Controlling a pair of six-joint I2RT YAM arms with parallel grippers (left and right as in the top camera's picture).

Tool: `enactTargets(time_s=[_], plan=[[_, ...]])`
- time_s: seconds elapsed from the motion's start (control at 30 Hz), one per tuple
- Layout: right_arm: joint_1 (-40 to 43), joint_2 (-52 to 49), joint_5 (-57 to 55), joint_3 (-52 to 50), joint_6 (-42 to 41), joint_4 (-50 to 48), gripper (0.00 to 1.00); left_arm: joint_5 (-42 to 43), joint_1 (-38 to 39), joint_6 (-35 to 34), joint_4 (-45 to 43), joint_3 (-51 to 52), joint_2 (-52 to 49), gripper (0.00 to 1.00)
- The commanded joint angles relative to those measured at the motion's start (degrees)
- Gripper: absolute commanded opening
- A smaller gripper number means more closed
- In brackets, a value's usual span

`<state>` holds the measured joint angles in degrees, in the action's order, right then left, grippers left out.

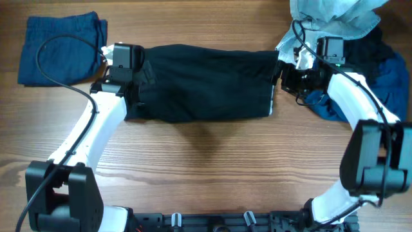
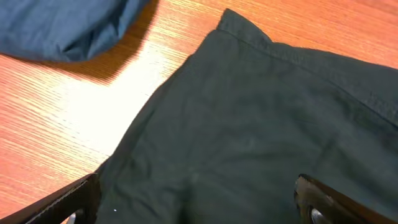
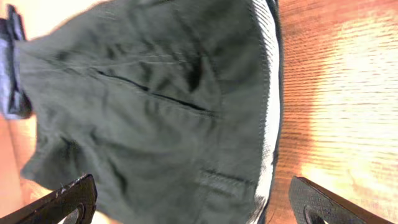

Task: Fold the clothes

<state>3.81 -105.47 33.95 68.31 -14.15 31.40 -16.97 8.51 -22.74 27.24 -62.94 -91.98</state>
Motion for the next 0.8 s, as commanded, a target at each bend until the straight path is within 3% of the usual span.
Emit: enactTargets(time_s=[0.0, 0.3, 0.47, 0.53, 0.6, 0.67, 0.77], plan=[[0.2, -5.1, -0.9, -0.6, 3.3, -1.6, 0.99, 1.6, -0.4, 1.8, 0.0, 0.0, -0.1, 0.99], [0.0, -14.2, 6.6, -0.6, 5.2, -5.3, 0.99, 2.4, -0.4, 1.8, 0.1, 0.0, -0.1, 1.0], [-4.1, -17.2, 10.0, -0.6, 4.3, -8.3, 0.99, 2.6, -0.4, 1.8, 0.1, 0.0, -0.1, 0.99], [-6.1, -18.1, 9.8, -0.6, 2.5, -10.0, 0.93, 2.6, -0.4, 1.8, 0.1, 0.0, -0.1, 1.0], [-7.1, -18.1, 9.8, -0.6, 1.6, -11.5, 0.73, 2.6, -0.4, 1.8, 0.2, 0.0, -0.1, 1.0], [-7.3, -18.1, 9.8, -0.6, 0.5, -12.4, 0.44, 2.6, -0.4, 1.8, 0.2, 0.0, -0.6, 1.0], [-7.3, -18.1, 9.9, -0.6, 0.6, -12.5, 0.17, 2.6, -0.4, 1.7, 0.3, 0.0, -1.6, 1.0]])
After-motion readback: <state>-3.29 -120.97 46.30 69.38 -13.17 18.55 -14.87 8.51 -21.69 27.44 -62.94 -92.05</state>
